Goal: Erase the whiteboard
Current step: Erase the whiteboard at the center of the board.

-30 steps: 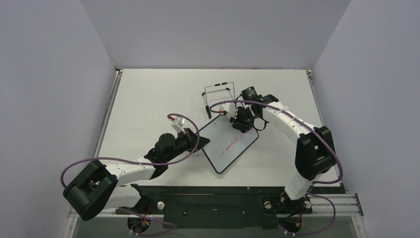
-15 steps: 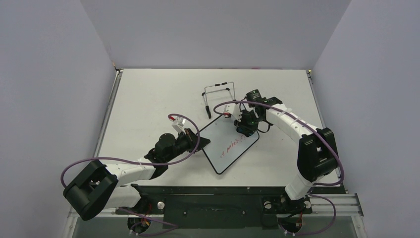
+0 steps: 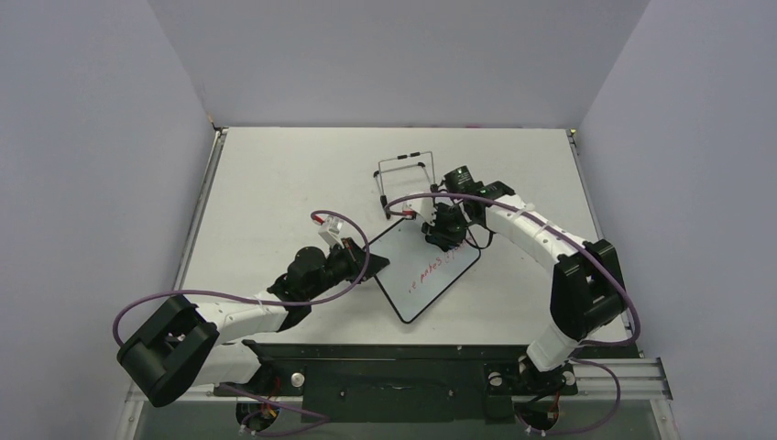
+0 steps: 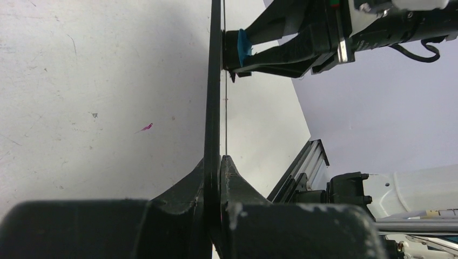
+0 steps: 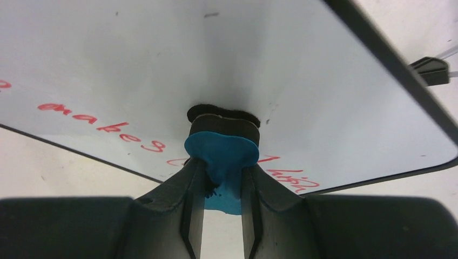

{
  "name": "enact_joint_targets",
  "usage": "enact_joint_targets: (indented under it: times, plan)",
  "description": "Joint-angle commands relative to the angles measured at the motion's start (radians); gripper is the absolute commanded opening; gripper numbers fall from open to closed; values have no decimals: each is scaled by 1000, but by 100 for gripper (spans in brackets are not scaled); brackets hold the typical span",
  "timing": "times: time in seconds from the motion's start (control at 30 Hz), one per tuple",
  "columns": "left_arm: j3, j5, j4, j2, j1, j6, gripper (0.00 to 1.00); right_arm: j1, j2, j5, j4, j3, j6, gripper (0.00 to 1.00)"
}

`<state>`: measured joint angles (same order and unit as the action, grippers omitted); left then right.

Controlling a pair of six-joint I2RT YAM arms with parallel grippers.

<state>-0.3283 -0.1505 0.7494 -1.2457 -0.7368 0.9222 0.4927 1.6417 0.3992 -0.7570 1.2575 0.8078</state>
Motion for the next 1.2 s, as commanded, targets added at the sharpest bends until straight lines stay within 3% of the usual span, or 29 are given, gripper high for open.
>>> enact_joint_targets:
  times: [0.0,0.4,0.6,0.83,1.17]
  plan:
    - [-72,-110,178,42,-21,-30,0,-37,-17,39,-14,-71,32,0]
    - [-81,-115,166,38,-22,-33,0,-71,55,50,-21,129,-28,0]
    - [-79,-116,170,36,-21,-34,0,3,19,51,-8,31,-17,0]
    - [-74,-117,171,47,-22,-36,0,-67,-15,33,-18,-75,29,0]
    - [-80,-119,173,32,-21,-33,0,-117,47,34,-20,87,3,0]
